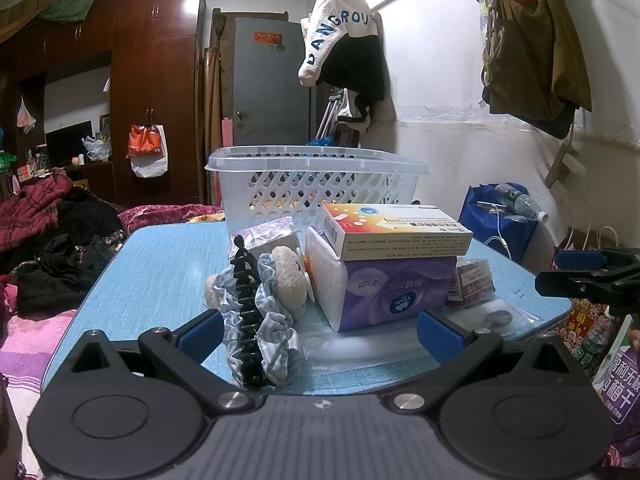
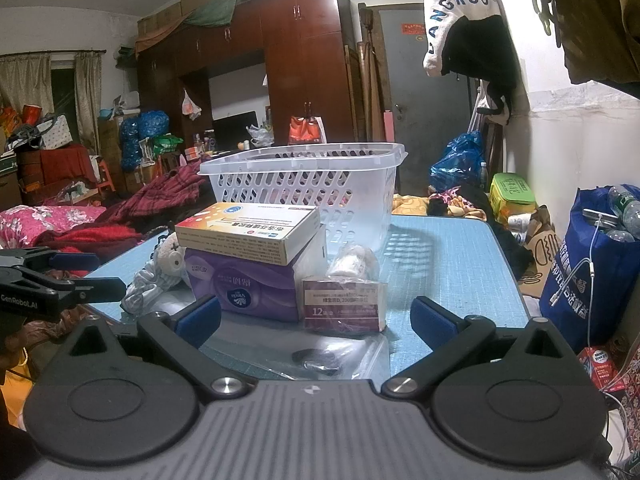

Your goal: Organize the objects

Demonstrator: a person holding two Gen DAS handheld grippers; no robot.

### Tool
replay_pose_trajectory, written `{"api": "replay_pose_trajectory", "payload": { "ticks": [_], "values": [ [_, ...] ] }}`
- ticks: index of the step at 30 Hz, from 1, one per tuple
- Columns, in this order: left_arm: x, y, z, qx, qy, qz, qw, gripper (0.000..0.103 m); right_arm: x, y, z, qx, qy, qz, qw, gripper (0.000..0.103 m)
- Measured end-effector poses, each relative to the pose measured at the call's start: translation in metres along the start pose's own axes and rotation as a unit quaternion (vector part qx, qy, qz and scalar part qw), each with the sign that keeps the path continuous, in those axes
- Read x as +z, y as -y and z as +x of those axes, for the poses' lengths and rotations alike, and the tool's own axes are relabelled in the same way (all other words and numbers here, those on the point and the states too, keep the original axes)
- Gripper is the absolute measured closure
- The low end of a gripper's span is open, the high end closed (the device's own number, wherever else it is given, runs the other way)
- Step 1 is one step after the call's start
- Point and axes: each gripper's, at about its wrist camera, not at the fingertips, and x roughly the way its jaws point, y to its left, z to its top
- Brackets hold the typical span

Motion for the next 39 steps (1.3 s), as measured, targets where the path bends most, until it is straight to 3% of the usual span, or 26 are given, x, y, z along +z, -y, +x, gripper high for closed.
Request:
{"api": "replay_pose_trajectory", "payload": {
  "ticks": [33,35,39],
  "values": [
    [-0.0024,-0.0024,0.0025,-0.008,0.006,-0.004,0.9999,0.0,0.0009,0.0014,0.001,0.001,0.002,-0.003,1.0,0.0],
    [-0.0003,-0.003,0.0005,-0.006,0.026,-0.008,0.9996,0.0,0.0003,0.0014,-0.0016,0.007,0.019,-0.008,1.0,0.0],
    [0.0067,-0.0045,0.0088,0.026,0.078,0.006,0.9966,0.0,-0.0005,0.007,-0.0074,0.012,0.104,-0.003,0.994,0.0]
  ]
}}
